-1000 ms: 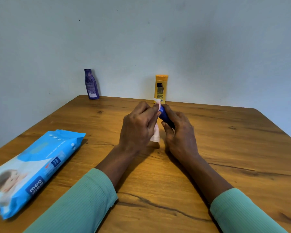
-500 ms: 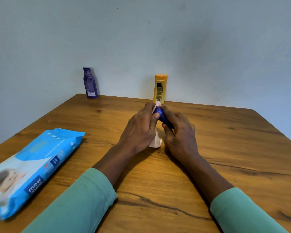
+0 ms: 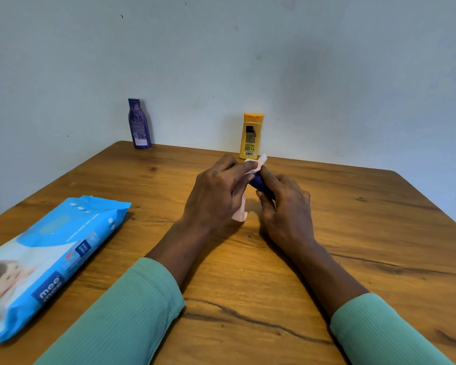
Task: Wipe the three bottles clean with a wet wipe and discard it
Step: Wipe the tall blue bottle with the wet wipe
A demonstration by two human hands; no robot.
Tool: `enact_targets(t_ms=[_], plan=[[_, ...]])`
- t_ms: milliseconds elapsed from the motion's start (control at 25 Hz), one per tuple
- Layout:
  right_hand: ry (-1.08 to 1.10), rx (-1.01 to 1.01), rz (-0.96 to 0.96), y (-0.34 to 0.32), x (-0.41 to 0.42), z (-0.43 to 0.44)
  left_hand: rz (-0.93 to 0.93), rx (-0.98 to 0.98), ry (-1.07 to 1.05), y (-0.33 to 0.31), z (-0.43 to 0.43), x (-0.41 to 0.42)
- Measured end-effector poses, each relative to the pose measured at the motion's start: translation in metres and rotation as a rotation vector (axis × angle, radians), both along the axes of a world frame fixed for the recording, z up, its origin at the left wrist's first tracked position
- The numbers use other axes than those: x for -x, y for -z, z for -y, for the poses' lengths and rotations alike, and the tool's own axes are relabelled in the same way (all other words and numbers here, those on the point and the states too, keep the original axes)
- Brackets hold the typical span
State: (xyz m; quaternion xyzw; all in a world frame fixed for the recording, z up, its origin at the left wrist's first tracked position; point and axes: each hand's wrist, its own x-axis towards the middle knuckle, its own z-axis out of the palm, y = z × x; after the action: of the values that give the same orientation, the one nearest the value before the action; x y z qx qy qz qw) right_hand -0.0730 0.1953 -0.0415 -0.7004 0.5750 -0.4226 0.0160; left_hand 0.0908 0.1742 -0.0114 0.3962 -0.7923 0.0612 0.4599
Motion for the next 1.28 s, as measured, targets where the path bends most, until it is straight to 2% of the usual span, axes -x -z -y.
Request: enact_targets(t_ms=[120,280,440,520,720,800,920,1080,1160,1280], plan=[[0.003,0.009,-0.04,0.0,0.002,-0.001,-0.081,-0.176,-0.013,-0.001,0.0,0.003],[-0.006,0.007,-0.077,0.002,0.001,0.001,-0.398,-0.604,0.144,0.002,0.003,-0.005],[-0.007,0.028,-0.044,0.003,0.001,0.001,-0.623,-0.707,0.133,0.004,-0.003,0.003],[0.001,0.044,-0.038,0.002,0.001,0.001,-0.658,-0.672,0.084,0.005,-0.005,0.006],[0.038,0.084,-0.063,-0.001,-0.002,-0.001,-0.582,-0.485,-0.024,0.011,-0.01,0.009],[0.052,0.108,-0.05,-0.001,-0.004,-0.001,-0.461,-0.4,0.005,0.012,-0.013,0.011],[0.045,0.15,-0.089,0.0,-0.007,-0.004,-0.186,-0.187,0.038,0.012,-0.019,0.017],[0.045,0.148,-0.09,0.0,-0.007,-0.005,-0.14,-0.059,-0.069,0.007,-0.018,0.016],[0.032,0.122,0.021,0.002,-0.007,-0.009,-0.102,-0.023,-0.032,0.009,-0.017,0.014],[0.086,0.09,0.391,-0.004,0.002,-0.015,-0.009,-0.024,0.122,0.014,-0.026,0.033]])
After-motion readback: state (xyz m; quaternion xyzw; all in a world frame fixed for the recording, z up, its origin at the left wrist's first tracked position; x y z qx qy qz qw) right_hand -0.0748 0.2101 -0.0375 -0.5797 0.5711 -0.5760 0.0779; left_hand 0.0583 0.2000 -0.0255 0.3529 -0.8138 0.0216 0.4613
